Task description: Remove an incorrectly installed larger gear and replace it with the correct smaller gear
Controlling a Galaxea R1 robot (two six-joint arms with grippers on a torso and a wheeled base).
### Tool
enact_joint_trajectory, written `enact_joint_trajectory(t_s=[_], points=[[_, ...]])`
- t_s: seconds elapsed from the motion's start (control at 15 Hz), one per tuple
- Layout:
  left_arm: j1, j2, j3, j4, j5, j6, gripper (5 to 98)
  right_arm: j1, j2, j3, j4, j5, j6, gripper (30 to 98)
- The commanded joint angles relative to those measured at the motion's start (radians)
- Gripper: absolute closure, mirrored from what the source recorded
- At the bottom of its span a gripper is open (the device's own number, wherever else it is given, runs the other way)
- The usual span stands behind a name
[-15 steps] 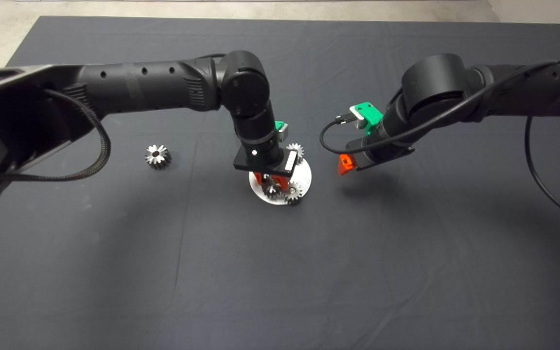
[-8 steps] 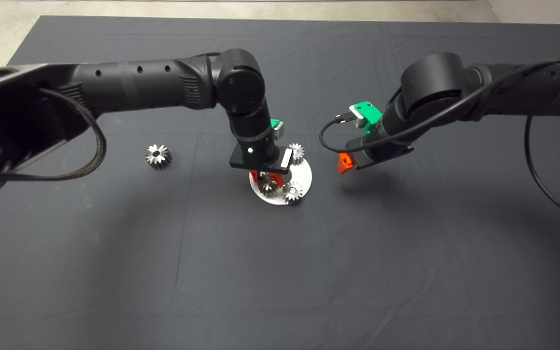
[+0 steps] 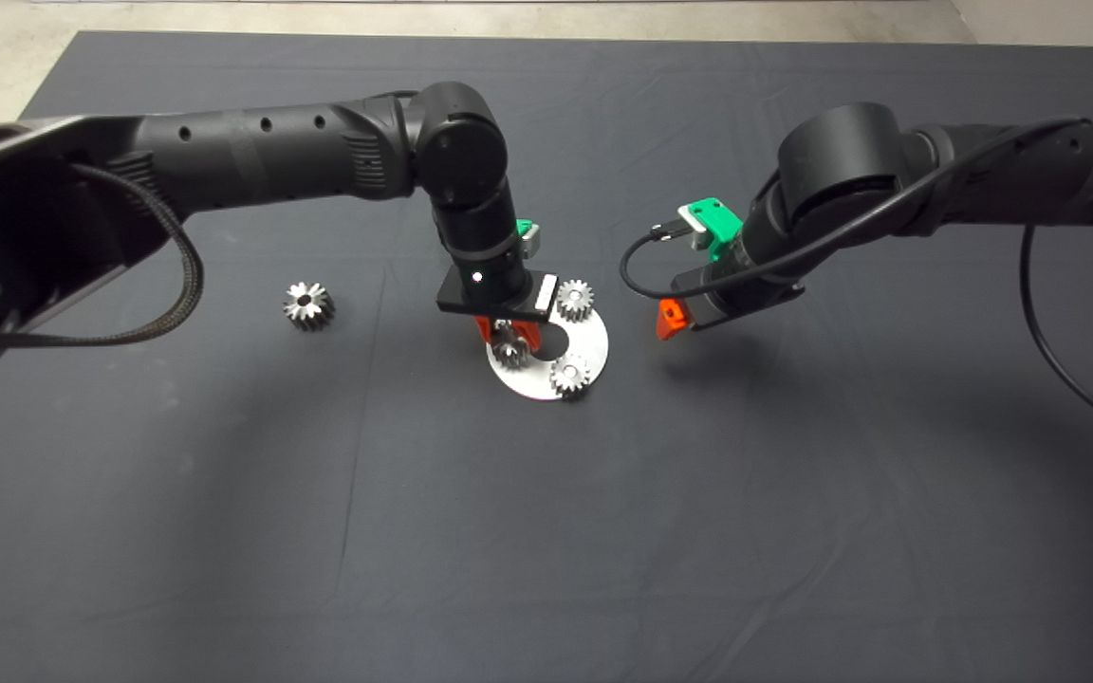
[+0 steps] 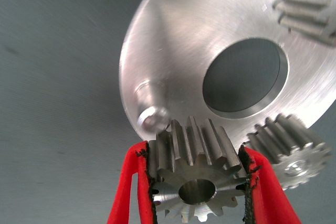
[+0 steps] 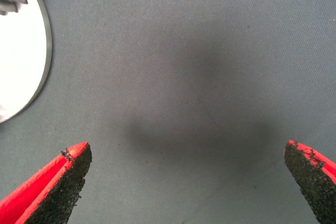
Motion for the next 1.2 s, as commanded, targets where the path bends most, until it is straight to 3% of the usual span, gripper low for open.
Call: enact_joint_trajectory(t_s=[0.0,0.2,1.13], points=[[-0.081,0.008,-0.002,-0.005,0.025,0.009,79.7,0.019,0.005,-0.003,-0.01,-0.115,-0.004,31.5],[-0.097,0.011,0.0,-0.006,0.032,0.011,79.7,0.018,0.008,-0.008,-0.01,-0.115,-0.004,31.5],[-0.085,0.011,0.0,0.009,0.031,0.004,79.6,0.018,0.004,-0.007,-0.01,-0.115,-0.004,31.5]])
